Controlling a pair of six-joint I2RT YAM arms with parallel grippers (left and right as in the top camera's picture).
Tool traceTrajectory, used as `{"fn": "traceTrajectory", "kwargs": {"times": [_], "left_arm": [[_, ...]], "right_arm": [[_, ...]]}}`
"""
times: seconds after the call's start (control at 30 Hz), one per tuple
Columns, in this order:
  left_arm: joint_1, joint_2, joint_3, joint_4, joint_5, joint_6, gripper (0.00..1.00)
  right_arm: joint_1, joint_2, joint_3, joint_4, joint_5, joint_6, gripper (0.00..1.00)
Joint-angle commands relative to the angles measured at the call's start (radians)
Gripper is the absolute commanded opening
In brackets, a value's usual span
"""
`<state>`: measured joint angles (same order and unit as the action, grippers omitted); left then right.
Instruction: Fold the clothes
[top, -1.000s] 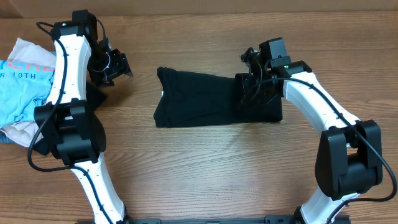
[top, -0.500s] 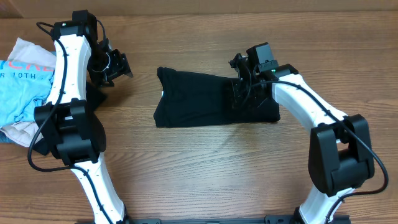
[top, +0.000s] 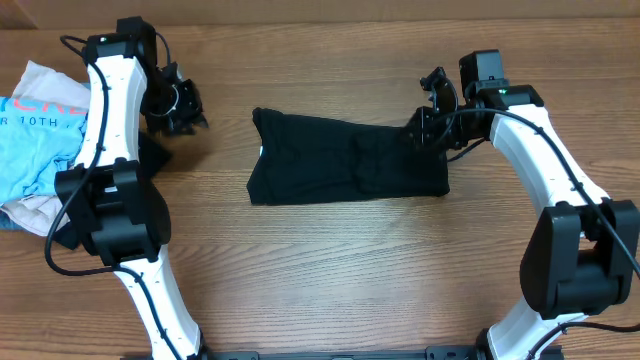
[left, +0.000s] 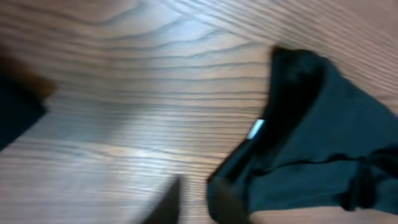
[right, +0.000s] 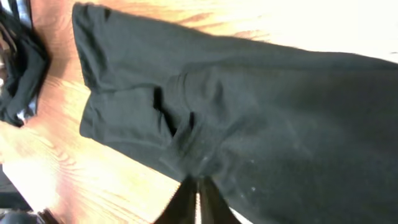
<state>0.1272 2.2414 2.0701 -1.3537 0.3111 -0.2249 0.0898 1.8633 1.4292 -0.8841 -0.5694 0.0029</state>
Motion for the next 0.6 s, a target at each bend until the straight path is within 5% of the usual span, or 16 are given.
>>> {"fn": "traceTrajectory", "kwargs": {"times": [0.0, 0.3, 0.57], "left_arm": [[-0.081, 0.003, 0.024, 0.044, 0.226, 0.061, 0.04], [-0.397, 0.045, 0.024, 0.283, 0.337, 0.058, 0.04], [-0.523, 0.143, 0.024, 0.488, 0.349, -0.009, 0.04]], "right_arm": [[0.018, -0.021, -0.062, -0.001, -0.021, -0.058, 0.04], [0.017, -0.021, -0.257, 0.143, -0.060, -0.195, 0.04], [0.015, -0.021, -0.382, 0.365, -0.032, -0.194, 0.04]]}}
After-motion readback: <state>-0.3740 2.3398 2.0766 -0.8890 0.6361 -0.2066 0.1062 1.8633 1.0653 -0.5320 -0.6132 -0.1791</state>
